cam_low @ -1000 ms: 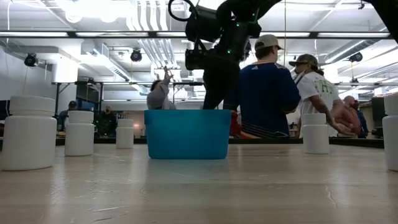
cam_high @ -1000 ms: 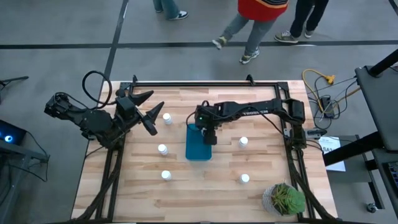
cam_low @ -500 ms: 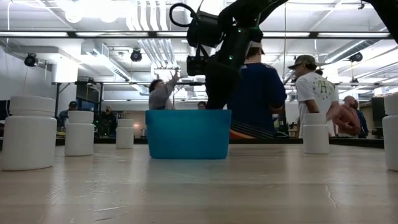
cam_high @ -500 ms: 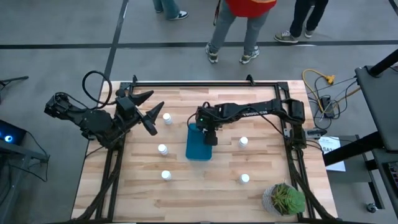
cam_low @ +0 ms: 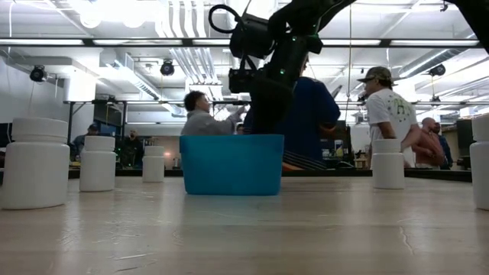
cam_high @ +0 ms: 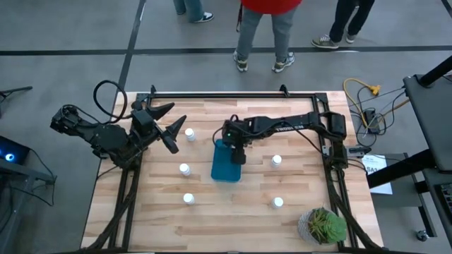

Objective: Pick and place pill bottles into a basket
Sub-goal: Put the white medicine bottle into the container

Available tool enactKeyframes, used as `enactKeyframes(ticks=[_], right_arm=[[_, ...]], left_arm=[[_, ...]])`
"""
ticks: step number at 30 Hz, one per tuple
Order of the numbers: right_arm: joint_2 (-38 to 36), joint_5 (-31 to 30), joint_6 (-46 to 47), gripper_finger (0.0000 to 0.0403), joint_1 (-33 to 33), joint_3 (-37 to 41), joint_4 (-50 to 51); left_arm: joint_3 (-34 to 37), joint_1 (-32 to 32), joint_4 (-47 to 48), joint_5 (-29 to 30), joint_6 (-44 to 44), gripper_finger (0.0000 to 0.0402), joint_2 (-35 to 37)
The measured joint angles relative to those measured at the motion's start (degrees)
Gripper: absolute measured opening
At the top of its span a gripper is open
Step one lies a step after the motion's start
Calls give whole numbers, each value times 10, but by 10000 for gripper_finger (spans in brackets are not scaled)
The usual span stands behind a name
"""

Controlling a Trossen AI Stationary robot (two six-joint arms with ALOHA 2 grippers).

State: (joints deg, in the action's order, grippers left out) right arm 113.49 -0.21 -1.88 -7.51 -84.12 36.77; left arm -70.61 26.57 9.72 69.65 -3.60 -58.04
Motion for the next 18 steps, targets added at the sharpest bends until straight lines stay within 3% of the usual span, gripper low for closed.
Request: enactKeyframes(ticks=[18], right_arm=[[-8,5,0,243,-4,-49,32]], left_arm=[[1,0,0,0,0,256,0]])
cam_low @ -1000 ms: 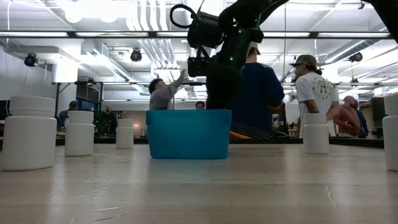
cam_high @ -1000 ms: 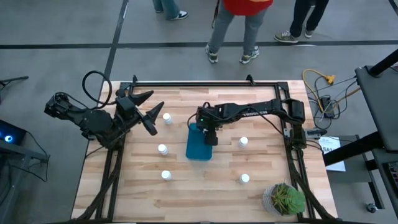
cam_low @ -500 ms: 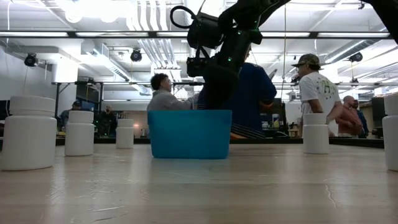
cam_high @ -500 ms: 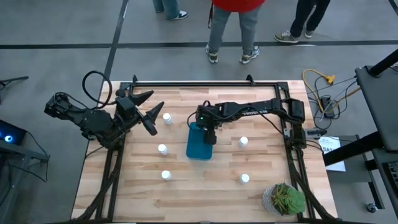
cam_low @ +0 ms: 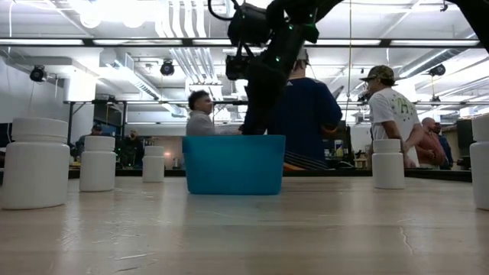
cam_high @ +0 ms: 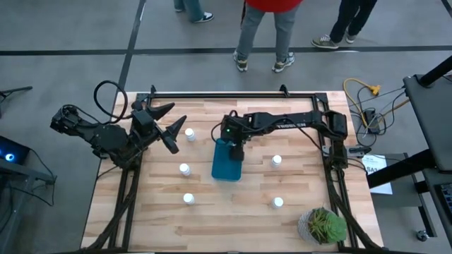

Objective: Pick and place pill bottles into a basket
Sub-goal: Put the white medicine bottle into the container

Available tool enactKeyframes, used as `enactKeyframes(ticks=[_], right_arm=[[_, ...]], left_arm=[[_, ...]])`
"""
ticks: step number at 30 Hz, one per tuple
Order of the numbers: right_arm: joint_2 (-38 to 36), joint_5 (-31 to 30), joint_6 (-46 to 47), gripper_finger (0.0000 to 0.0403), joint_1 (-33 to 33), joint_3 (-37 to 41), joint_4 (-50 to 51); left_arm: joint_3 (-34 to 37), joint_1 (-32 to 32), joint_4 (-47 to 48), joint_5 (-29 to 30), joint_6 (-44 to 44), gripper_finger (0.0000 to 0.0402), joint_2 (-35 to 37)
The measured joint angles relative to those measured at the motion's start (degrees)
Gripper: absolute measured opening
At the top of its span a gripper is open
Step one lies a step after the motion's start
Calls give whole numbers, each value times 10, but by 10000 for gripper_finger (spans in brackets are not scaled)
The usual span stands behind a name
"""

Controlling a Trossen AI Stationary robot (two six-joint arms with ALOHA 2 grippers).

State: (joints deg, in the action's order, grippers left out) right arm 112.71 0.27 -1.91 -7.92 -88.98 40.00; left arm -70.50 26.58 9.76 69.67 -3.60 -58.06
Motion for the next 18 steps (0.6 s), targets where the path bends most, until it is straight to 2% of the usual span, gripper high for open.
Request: enactKeyframes(ticks=[4,12,18], right_arm=[[0,0,0,249,0,-39,29],[-1,2,-16,249,0,-135,151],[-37,1,-17,244,2,-178,172]], left_arm=[[0,0,0,0,0,256,0],[0,0,2,0,6,256,1],[0,0,2,0,28,256,4]])
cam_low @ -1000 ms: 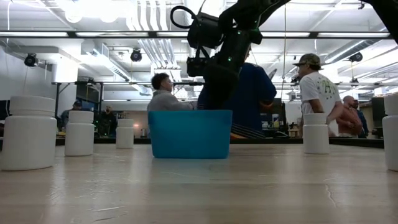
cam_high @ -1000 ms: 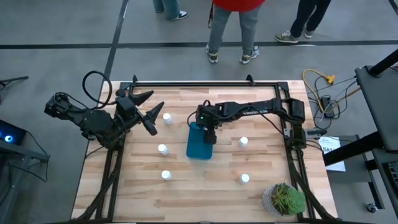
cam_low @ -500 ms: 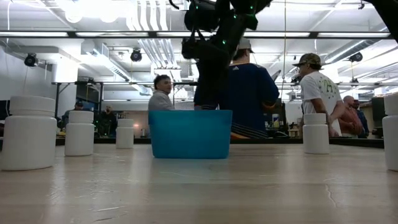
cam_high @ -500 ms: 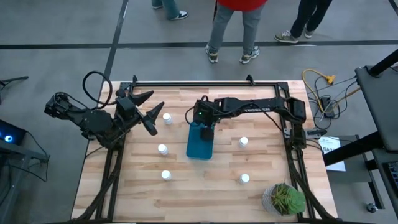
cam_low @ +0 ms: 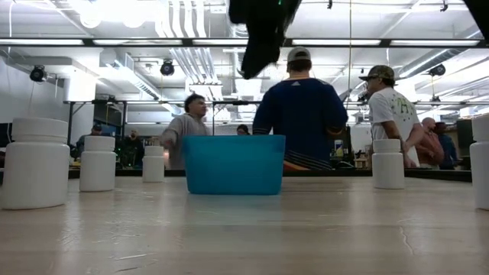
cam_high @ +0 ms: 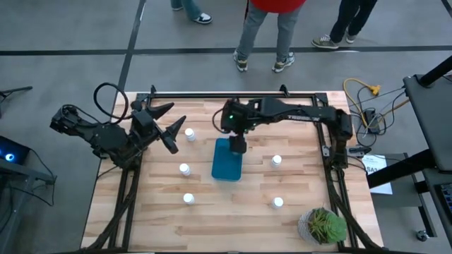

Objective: Pick and place pill bottles into a basket
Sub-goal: Put the white medicine bottle into the container

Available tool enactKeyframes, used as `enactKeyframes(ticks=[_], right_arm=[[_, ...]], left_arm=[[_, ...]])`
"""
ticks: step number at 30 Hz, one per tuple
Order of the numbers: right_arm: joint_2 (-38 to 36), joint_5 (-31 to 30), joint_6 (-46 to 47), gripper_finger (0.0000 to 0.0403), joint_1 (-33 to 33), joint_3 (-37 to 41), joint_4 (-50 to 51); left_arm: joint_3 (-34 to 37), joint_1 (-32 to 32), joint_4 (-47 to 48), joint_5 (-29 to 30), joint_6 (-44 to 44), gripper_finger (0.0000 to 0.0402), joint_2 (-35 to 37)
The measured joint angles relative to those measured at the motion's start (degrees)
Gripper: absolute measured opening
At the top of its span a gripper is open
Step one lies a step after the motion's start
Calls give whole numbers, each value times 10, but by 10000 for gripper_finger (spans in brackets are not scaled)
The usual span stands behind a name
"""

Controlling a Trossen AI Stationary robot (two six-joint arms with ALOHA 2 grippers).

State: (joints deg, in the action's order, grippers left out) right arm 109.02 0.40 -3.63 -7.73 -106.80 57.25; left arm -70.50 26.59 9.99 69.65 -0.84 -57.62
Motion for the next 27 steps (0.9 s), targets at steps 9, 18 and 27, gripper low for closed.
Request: enactKeyframes(ticks=[9,18,27], right_arm=[[-94,-4,38,244,0,24,14],[-175,-6,64,244,26,79,39],[-221,-8,110,244,74,122,88]], left_arm=[[0,0,-1,0,1,256,13],[0,0,-1,0,1,256,14],[0,0,-1,0,-3,256,13]])
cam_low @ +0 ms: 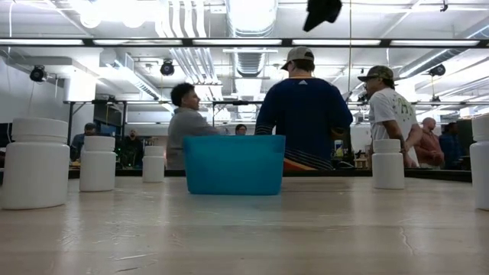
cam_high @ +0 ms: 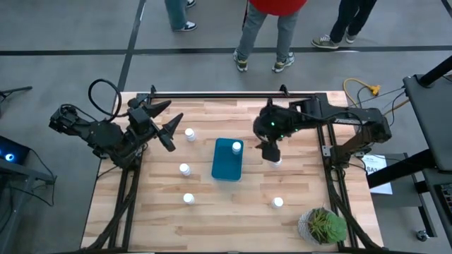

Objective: Pick and place pill bottles into a basket
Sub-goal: Put the white medicine bottle into the container

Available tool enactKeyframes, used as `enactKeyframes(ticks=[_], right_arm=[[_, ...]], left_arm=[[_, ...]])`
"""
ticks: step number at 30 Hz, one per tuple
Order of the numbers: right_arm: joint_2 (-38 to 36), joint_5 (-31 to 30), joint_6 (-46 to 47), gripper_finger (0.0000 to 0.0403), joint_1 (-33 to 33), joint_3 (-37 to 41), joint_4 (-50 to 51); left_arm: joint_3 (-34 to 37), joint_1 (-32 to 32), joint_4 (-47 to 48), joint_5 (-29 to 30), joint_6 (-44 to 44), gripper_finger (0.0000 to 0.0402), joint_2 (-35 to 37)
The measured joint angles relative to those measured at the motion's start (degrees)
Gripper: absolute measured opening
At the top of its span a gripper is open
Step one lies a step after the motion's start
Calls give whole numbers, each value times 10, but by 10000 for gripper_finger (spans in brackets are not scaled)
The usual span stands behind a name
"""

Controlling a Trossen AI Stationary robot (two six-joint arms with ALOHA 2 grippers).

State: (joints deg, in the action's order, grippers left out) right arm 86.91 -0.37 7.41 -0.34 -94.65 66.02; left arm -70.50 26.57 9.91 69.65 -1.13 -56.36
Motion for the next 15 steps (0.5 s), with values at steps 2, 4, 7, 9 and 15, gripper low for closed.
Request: enactKeyframes(ticks=[2,4,7,9,15], right_arm=[[-14,-10,9,244,15,19,0],[-28,-17,18,243,30,41,-1],[-50,-38,38,242,54,76,-1],[-65,-48,50,243,65,99,-2],[-104,-59,68,247,72,165,-2]], left_arm=[[0,0,0,0,0,256,0],[0,0,0,0,0,256,0],[0,0,0,0,0,256,0],[0,0,0,0,0,256,0],[0,0,0,0,0,256,-1]])
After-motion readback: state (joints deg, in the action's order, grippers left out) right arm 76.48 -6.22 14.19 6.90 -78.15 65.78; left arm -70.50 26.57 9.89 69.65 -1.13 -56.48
